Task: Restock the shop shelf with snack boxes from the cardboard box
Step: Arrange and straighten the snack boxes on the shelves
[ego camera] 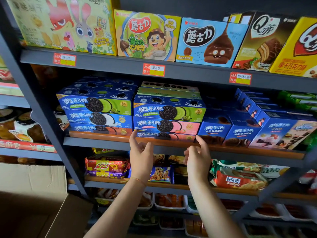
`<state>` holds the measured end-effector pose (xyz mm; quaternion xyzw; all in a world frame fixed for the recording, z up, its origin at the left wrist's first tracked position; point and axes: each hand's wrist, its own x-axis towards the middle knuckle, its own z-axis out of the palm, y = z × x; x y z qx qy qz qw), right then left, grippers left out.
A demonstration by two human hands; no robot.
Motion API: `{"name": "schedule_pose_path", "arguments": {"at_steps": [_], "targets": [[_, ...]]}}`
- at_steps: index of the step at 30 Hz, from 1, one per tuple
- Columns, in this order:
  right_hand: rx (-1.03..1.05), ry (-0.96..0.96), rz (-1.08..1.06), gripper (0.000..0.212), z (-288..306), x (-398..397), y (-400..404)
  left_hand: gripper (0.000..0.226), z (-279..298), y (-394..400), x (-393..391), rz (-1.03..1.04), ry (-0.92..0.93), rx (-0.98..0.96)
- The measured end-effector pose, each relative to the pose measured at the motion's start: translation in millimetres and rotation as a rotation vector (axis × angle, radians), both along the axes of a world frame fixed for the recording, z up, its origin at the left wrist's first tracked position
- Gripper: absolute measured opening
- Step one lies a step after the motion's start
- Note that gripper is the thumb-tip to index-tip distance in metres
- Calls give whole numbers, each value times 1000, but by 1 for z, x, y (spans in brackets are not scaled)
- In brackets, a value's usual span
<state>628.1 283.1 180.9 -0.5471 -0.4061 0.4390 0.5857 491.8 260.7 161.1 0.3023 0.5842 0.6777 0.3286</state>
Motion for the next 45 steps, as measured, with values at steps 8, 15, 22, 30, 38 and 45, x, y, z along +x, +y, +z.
{"name": "schedule_pose_path", "arguments": {"at_steps": [8, 15, 22, 30, 38, 45], "targets": [[-3, -7, 18, 54, 0, -1, 0, 63, 3, -2, -1, 1, -10, 15], [3, 7, 39, 51, 5, 0, 0, 62, 4, -3, -4, -9, -14, 6], [7, 15, 34, 48, 7, 2, -1, 61, 5, -2, -6, -7, 8, -3], [0, -11, 56, 53, 0, -2, -5, 59, 3, -4, -4, -13, 0, 1], [3, -14, 79, 62, 0, -8, -7, 62, 3, -4, -5, -38, 5, -10], [2, -17, 81, 62, 1, -7, -5, 63, 1, -4, -4, -47, 8, -10]]}}
